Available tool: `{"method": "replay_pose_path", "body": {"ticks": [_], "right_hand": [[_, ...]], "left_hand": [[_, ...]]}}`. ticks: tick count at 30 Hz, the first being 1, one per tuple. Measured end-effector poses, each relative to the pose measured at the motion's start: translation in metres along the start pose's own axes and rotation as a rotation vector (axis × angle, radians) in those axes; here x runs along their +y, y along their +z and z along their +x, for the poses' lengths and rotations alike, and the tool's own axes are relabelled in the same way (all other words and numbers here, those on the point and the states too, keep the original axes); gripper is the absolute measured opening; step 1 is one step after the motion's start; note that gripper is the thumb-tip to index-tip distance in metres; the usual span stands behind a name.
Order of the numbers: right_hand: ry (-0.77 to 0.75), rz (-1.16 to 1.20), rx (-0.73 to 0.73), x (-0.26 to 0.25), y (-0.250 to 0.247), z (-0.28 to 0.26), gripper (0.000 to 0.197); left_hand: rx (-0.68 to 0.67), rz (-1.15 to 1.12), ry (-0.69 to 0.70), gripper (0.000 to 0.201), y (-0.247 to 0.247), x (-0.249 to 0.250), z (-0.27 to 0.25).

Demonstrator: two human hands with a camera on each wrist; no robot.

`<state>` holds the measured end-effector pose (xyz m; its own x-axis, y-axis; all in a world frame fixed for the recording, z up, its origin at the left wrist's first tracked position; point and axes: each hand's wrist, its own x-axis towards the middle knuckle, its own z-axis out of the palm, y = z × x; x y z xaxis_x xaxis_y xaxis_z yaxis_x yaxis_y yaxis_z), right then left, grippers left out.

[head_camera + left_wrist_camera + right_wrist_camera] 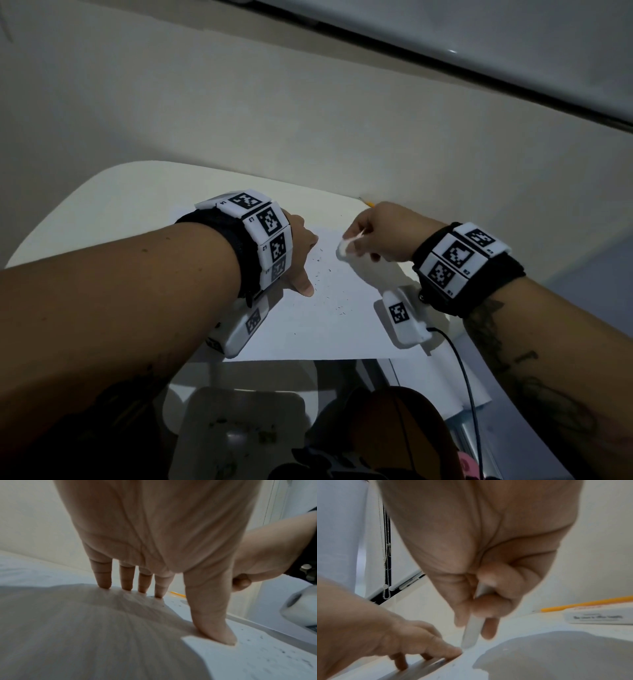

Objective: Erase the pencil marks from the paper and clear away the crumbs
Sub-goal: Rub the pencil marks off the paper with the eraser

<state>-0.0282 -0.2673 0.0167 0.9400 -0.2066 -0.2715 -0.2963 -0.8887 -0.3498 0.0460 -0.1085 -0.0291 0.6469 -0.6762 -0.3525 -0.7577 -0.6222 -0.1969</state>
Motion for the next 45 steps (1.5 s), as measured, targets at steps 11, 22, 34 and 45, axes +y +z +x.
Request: {"method": "replay_pose_path", "body": {"ticks": [11, 22, 34, 45], "right_hand": [[0.132, 1.286, 0.14, 0.004, 0.006, -0.025, 0.008], [0.115, 1.383, -0.594, -0.031, 0.069, -0.056, 0.046], [0.24, 1.61, 0.001, -0.008, 0.058, -0.024, 0.06], [0.237, 1.37, -0.244, 0.005, 0.057, -0.04, 0.039]], "left_hand": [[0.127, -0.176, -0.057, 0.066, -0.007, -0.01, -0.033], [-0.128, -0.125, -0.071, 0.077, 0.0, -0.028, -0.054], [-0.164, -0.132, -0.033, 0.095, 0.014, -0.03, -0.04], [-0.179, -0.058, 0.012, 0.08, 0.011, -0.032, -0.035]]}}
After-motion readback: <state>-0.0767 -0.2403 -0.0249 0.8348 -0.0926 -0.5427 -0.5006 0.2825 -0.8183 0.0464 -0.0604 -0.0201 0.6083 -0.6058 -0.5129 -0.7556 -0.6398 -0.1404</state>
